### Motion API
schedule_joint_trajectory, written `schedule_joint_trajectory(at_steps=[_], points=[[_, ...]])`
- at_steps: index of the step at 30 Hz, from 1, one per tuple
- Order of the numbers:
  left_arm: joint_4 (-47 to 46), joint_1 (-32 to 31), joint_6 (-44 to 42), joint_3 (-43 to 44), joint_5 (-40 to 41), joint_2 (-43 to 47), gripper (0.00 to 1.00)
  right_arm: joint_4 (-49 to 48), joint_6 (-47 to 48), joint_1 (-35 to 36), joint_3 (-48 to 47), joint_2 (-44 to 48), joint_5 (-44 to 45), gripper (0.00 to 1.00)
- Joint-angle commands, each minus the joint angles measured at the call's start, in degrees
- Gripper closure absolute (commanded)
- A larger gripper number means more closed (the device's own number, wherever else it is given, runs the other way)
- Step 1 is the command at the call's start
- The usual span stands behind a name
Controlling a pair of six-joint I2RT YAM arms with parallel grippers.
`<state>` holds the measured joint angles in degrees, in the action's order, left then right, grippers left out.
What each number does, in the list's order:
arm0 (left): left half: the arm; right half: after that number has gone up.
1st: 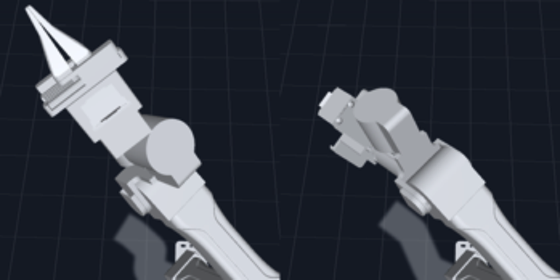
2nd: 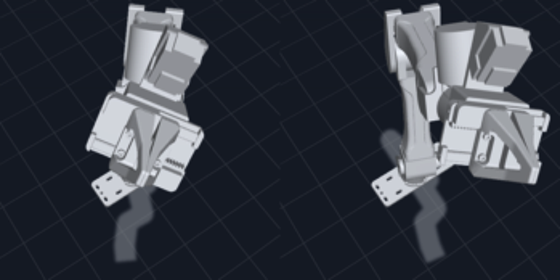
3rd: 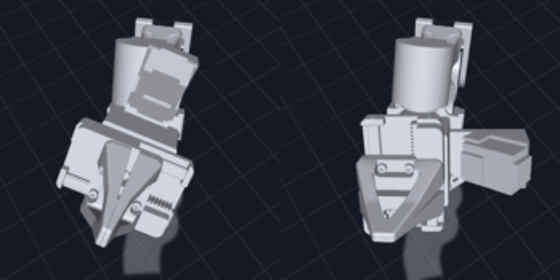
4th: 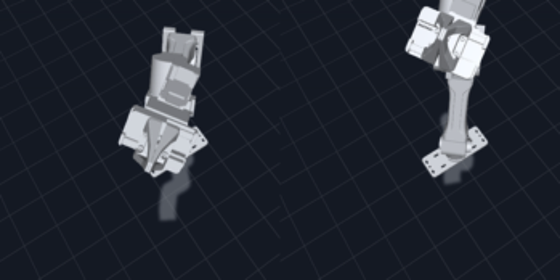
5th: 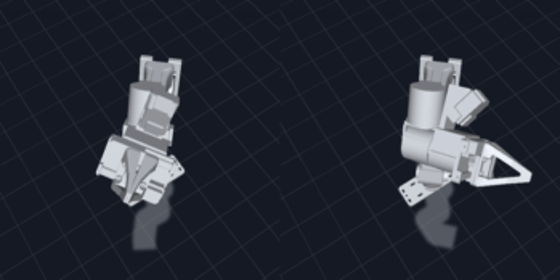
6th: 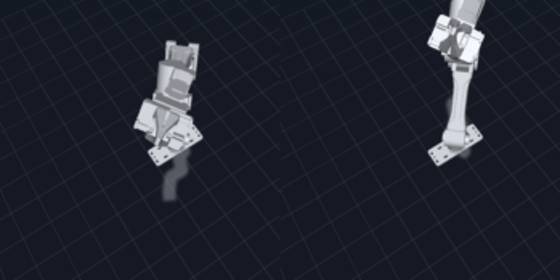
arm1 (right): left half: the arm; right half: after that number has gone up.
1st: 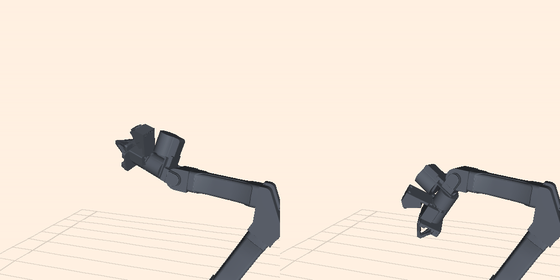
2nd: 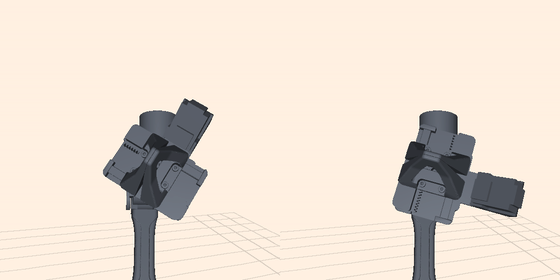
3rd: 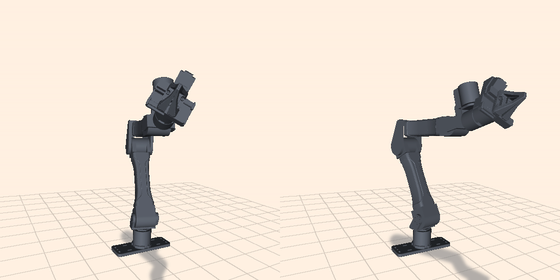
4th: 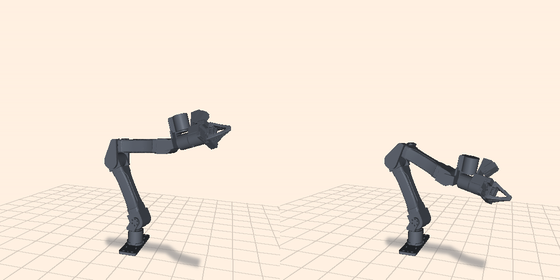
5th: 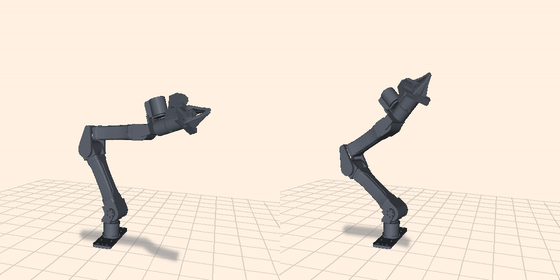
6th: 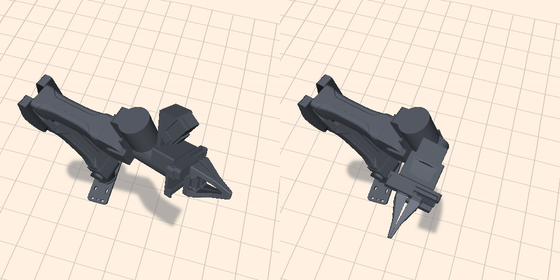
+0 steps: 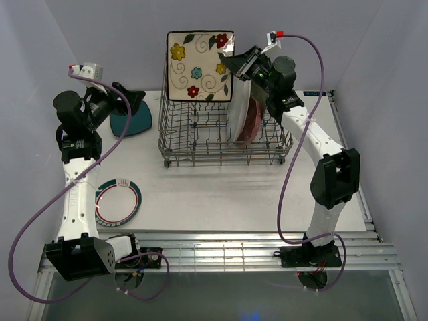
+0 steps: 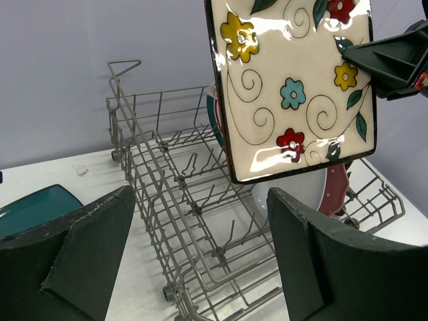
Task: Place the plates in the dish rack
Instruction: Insert the plate into the dish rack.
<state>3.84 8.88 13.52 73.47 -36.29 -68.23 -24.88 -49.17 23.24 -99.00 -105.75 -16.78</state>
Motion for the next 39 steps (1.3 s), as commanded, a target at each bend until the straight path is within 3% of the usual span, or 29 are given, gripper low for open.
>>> schedule_joint_trajectory(at_steps=[1,15,27,33,39], points=[[-1.1,0.0,-0.6,-0.8,0.3,1.8,0.09,-9.1,-2.7,0.7,-7.2,2.3,0.8,0.92],[-1.4,0.0,-0.6,-1.3,-0.1,1.3,0.09,4.6,13.7,1.6,-6.7,8.3,11.9,0.92],[-1.6,0.0,-0.4,-1.4,-0.5,0.5,0.09,21.4,29.9,8.1,-23.0,4.1,24.9,0.92],[-1.6,0.0,-0.6,-1.7,-0.4,0.6,0.09,24.7,38.3,13.0,-29.1,0.8,31.4,0.92],[-1.6,0.0,-0.6,-1.7,-1.0,0.2,0.09,24.8,45.6,16.9,-29.1,0.5,38.8,0.92]])
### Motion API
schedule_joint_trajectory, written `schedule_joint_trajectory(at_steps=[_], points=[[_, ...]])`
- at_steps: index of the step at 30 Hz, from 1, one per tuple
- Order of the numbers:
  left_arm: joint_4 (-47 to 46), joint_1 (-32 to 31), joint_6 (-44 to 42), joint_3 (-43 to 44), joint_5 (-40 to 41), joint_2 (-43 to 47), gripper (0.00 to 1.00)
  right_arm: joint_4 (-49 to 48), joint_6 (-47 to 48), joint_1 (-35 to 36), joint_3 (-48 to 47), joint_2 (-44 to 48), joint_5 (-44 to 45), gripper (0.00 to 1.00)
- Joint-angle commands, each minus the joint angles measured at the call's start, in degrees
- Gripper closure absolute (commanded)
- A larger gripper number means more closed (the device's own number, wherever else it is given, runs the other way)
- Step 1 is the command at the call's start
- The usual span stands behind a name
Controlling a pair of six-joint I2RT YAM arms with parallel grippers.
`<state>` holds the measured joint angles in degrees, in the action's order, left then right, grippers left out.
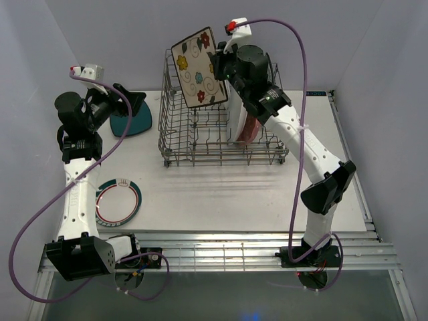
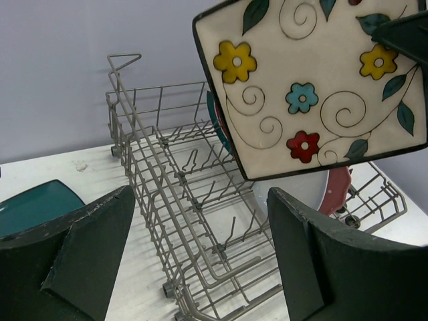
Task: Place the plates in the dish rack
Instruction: Insert the plate into the dish rack.
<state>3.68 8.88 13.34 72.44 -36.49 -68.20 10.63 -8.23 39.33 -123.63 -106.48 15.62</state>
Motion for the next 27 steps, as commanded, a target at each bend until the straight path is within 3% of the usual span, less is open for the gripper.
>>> schedule_joint_trajectory(at_steps=[1,11,27], points=[[-1.4,0.0,-0.4,-0.6,-0.8,0.2,0.09,-10.7,5.6,1.2,-4.2,1.4,7.9,0.92],[-1.4,0.0,-0.4,-0.7,-1.0,0.0,0.09,-11.1,16.9,7.6,-1.7,2.3,19.9,0.92],[-1.3,0.0,-0.6,-1.0,-1.3,-0.2,0.09,-6.2,21.8,11.0,0.3,1.9,30.3,0.92]])
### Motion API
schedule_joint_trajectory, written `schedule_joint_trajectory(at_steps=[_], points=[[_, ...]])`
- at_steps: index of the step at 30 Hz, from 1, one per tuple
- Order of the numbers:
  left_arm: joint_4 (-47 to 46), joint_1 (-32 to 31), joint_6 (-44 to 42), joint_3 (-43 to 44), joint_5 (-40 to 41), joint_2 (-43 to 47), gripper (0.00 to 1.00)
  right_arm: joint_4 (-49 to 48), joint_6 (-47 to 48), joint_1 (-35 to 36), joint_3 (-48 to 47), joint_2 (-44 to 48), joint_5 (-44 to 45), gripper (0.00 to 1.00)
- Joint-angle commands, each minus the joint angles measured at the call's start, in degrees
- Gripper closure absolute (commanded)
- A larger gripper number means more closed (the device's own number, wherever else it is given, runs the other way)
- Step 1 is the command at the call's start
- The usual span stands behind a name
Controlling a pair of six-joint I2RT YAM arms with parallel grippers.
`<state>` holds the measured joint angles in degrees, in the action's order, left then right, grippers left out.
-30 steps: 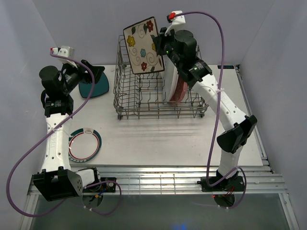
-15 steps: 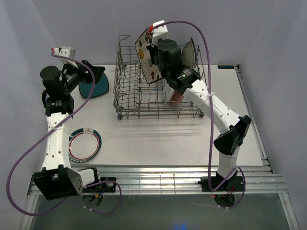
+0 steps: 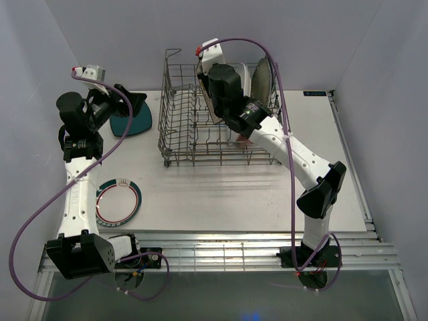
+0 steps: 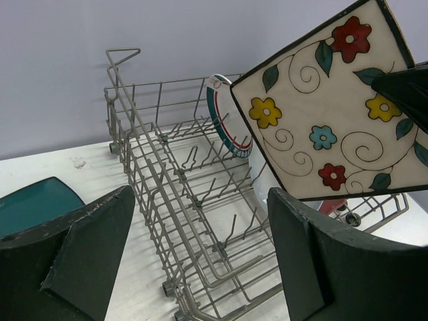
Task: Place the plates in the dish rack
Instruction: Insert the plate into the dish rack.
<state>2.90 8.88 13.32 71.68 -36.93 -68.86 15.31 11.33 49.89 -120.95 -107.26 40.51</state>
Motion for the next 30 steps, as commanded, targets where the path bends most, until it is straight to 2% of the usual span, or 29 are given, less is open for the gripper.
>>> schedule_joint_trajectory(at_steps=[1,16,30], points=[[-0.6,0.0,-0.6,-0.2,-1.0,0.4,0.09,-10.7,2.5,0.9,-2.4,2.6,6.6,0.92],[-0.3,0.0,-0.5,-0.3,-1.7,0.1,0.09,-7.6,2.7,1.3,0.2,2.0,12.7,0.92],[-0.3,0.0,-0.5,-0.4,-2.0,-0.6,0.09,-4.7,-2.5,-1.8,5.0,1.7,10.2,0.92]])
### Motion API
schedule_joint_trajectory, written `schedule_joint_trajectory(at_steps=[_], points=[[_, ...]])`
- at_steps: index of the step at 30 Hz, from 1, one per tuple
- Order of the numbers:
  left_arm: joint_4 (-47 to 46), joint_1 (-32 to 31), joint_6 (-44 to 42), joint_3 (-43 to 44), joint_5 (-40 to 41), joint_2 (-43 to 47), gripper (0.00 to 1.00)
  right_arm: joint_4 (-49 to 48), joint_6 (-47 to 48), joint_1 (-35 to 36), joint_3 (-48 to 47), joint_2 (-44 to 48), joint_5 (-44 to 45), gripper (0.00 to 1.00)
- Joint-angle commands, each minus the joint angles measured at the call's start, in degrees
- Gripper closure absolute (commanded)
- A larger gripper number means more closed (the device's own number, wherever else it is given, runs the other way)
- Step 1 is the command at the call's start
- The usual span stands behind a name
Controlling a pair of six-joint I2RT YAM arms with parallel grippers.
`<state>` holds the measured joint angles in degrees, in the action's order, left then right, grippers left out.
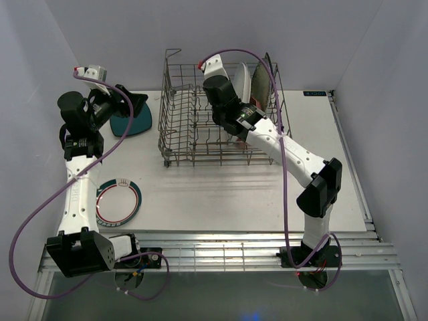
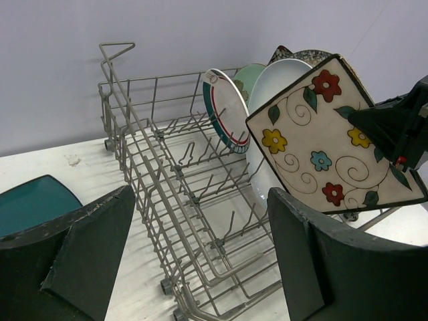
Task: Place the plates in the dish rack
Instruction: Insert the plate into the dish rack.
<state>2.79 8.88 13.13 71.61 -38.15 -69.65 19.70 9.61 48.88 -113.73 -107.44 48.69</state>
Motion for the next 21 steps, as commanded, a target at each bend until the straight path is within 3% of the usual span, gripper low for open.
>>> schedule_joint_trajectory(at_steps=[1,21], points=[[-0.2,0.0,-0.3,-0.3,-0.8,0.2,0.09,-8.8,-1.3,-1.2,-2.3,1.6,1.9,0.92],[0.0,0.0,-0.3,-0.2,-1.4,-0.8,0.09,1.9,-9.9,-5.8,-7.8,-4.9,-3.6,0.92]])
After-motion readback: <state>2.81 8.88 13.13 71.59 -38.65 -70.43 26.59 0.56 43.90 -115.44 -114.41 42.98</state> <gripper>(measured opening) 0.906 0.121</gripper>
